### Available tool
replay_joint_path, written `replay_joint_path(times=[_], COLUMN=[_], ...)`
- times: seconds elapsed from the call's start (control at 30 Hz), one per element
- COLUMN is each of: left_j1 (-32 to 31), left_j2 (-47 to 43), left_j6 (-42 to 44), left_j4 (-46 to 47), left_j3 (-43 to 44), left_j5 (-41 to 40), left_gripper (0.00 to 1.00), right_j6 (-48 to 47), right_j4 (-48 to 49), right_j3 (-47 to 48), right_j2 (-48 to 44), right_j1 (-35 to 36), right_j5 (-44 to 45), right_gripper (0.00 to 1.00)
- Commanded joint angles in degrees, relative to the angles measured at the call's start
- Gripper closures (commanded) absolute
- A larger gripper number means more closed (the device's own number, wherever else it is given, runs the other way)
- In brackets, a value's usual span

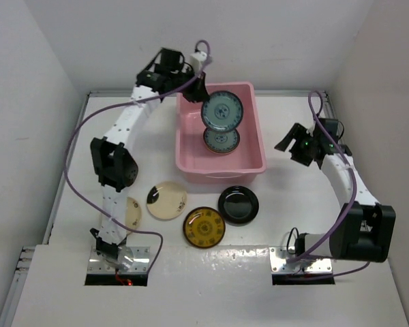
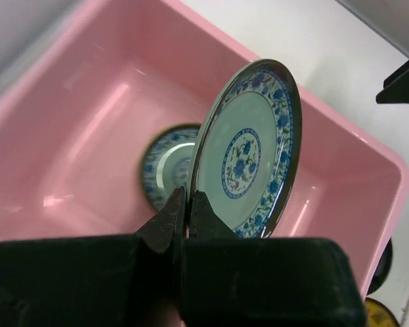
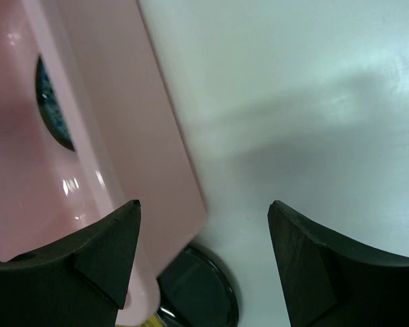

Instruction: Place the plates into the plastic bin on the countertop

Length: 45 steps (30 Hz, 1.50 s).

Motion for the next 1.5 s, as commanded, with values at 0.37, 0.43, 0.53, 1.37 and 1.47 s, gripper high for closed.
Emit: replay_joint_path(times=[0.37,0.43,0.53,1.37,1.47], left_j1=[-3.25,-3.77,-3.78,7.55,10.63], left_j2=[10.02,10.02,10.54,-13.88,-18.53], left_j6=[-7.55,-5.89,-5.35,-0.52,0.10], left_j4=[10.58,10.58,10.58,3.90,3.28], left_j3=[-4.33,-6.71,-8.12,-16.37,-21.20], left_j5=[-3.47,-3.47,-4.00,-12.52,-13.23], left_gripper=[1.00,0.95,0.78,0.34,0.33], right_j6=[-0.10,-0.46,0.50,10.71,8.25], right_j4=[1.01,1.62,4.51,23.02,12.99], right_j3=[-13.12,-16.10,-21.37,-47.76,-45.83], right_j2=[-7.90,-8.69,-10.45,-18.58,-26.23], right_j1=[-1.17,-0.73,0.94,13.25,13.69], right_j5=[-7.18,-9.20,-11.22,-8.60,-8.15], right_gripper=[0.24,0.24,0.24,1.00,1.00])
